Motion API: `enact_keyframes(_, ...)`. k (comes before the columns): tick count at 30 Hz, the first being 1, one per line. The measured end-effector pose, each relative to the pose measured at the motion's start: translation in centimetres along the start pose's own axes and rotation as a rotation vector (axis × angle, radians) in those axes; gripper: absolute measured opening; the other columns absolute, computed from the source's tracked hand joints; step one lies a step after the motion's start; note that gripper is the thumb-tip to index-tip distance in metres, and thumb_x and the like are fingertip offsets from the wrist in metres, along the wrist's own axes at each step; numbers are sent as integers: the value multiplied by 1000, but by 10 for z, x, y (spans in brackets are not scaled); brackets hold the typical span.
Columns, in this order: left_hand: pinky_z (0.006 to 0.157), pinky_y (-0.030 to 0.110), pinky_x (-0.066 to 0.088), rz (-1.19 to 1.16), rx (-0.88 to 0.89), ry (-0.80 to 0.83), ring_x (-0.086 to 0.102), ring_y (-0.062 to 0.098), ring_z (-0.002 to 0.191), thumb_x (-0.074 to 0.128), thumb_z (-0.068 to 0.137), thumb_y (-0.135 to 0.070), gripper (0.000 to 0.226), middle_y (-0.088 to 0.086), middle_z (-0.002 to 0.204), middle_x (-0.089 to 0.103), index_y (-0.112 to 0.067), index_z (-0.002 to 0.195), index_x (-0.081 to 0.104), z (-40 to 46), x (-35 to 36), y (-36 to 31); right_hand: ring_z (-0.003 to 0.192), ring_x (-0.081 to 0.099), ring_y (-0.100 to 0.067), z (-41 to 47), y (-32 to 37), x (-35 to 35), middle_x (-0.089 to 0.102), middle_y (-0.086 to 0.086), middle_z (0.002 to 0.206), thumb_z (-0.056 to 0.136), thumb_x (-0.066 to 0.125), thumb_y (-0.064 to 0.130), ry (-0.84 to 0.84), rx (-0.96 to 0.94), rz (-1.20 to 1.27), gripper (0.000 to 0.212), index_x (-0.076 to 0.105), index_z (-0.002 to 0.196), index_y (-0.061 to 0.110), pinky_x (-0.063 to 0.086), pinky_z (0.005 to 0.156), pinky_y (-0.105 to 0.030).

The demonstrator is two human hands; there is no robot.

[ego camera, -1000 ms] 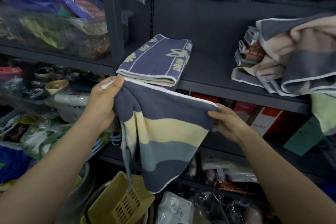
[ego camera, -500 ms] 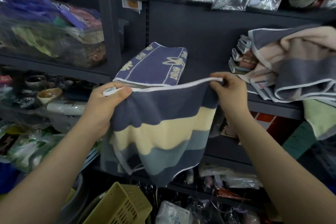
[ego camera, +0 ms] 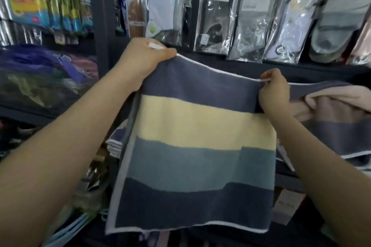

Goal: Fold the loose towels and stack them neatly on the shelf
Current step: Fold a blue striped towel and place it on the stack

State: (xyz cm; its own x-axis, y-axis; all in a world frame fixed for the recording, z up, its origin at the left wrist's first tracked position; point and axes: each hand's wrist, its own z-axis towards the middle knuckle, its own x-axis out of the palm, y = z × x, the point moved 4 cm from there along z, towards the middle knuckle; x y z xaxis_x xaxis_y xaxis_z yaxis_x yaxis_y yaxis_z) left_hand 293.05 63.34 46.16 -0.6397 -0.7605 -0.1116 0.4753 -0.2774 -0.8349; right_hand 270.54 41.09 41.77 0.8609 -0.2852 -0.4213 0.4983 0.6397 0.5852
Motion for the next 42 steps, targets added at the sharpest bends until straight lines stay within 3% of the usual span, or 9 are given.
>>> enact_keyframes(11,75,25,45,334,-322,179,55,17,88,72,79,-14,27,6,95,59,-9,102,59,66,46,152,108,51,-35,20,-55,131,57,-18,116,91,43,6,688,-220,-706,22,55,109,4,41,95,-42)
enact_keyframes(16,78,27,48,333,-296,205,58,18,88,71,80,-15,37,10,102,61,-9,112,55,66,52,154,91,57,-9,-2,37,162,64,1,98,91,56,16,987,-46,541,19,65,103,5,45,79,-20)
enact_keyframes(19,93,32,45,299,-232,112,56,17,101,70,81,-15,39,9,111,59,-14,116,53,62,45,142,100,53,-6,-14,74,177,57,5,108,91,56,15,1071,-125,628,35,53,125,7,45,78,-10)
enact_keyframes(23,91,29,46,211,-240,15,57,15,99,66,83,-10,44,8,112,58,-9,124,48,48,31,132,88,61,-16,-33,87,199,67,-10,97,90,58,26,1293,-139,681,25,67,99,4,46,81,-29)
enact_keyframes(26,78,25,49,200,-346,-60,59,11,89,67,83,-19,43,2,106,60,-14,122,50,33,20,132,82,60,-20,-31,91,209,66,-14,91,88,61,21,1305,-213,702,23,65,97,0,45,77,-35)
enact_keyframes(30,51,20,46,316,-554,48,59,9,59,67,83,-28,28,0,75,66,-10,103,62,-6,6,134,70,61,-10,-11,90,214,67,2,77,89,59,16,1245,-217,828,13,66,79,20,49,66,-25)
enact_keyframes(33,78,30,54,152,-689,279,68,19,86,69,76,-31,40,11,98,72,-6,107,65,-39,3,135,68,63,-7,5,80,218,69,7,74,90,57,15,1175,-177,890,20,67,76,25,51,65,-22)
enact_keyframes(37,74,29,55,112,-746,520,67,24,95,70,73,-24,44,11,109,69,-5,113,63,-70,-2,123,62,62,-5,28,63,225,69,9,67,92,54,13,1067,-44,983,22,64,74,21,50,61,-19)
enact_keyframes(42,78,34,55,-8,-651,468,66,27,91,80,66,-27,54,18,109,67,1,109,63,-70,-13,94,60,63,-5,53,48,234,69,7,64,92,53,12,1009,116,1050,20,61,74,18,50,57,-16)
